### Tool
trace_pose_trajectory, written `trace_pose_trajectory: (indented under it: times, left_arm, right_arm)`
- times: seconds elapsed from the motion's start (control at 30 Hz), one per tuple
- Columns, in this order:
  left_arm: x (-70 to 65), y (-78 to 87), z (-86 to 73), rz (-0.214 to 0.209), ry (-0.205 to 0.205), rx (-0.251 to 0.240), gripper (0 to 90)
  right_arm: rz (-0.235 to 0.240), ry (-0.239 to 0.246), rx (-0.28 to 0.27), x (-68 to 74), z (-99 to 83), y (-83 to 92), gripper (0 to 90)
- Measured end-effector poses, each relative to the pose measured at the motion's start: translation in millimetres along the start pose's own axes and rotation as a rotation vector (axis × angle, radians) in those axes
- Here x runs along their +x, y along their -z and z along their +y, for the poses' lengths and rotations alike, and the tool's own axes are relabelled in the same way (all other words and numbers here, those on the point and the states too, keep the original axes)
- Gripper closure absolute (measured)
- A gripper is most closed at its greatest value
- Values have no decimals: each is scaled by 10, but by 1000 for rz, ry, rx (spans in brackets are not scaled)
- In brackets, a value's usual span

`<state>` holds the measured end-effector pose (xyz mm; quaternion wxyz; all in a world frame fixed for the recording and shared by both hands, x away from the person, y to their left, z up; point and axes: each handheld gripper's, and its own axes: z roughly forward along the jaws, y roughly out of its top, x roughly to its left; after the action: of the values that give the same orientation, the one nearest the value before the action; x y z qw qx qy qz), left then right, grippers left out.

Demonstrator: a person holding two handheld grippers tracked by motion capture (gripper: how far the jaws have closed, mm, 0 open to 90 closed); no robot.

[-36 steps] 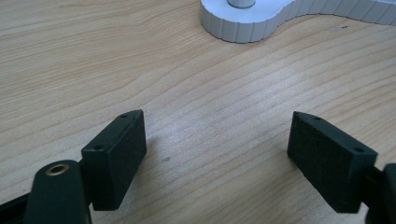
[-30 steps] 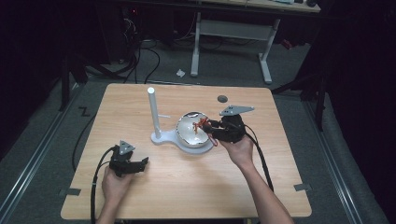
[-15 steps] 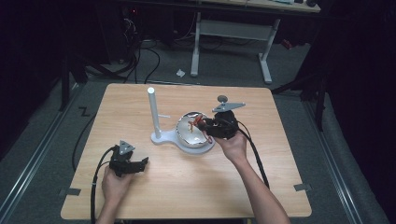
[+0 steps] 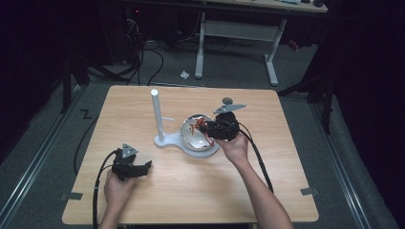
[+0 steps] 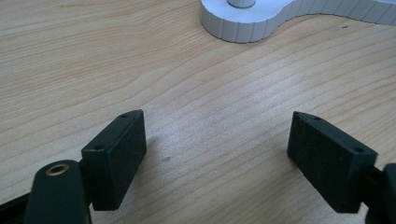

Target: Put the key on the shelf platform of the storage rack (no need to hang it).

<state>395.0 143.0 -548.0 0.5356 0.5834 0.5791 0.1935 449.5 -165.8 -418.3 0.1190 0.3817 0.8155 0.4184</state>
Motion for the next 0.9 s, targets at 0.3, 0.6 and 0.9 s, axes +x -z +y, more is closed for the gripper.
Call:
trace_pose_trajectory:
  times: [0.3, 0.6, 0.9]
  left_arm:
    - [-1, 0, 0, 0, 1, -1, 200]
    - [-1, -1, 0, 0, 2, -1, 200]
    - [-1, 0, 0, 0, 1, -1, 200]
  right_arm:
    - [13, 1, 5, 7, 10, -88, 659]
    - [12, 4, 21, 10, -2, -187, 659]
    - [1, 0, 36, 8, -5, -249, 659]
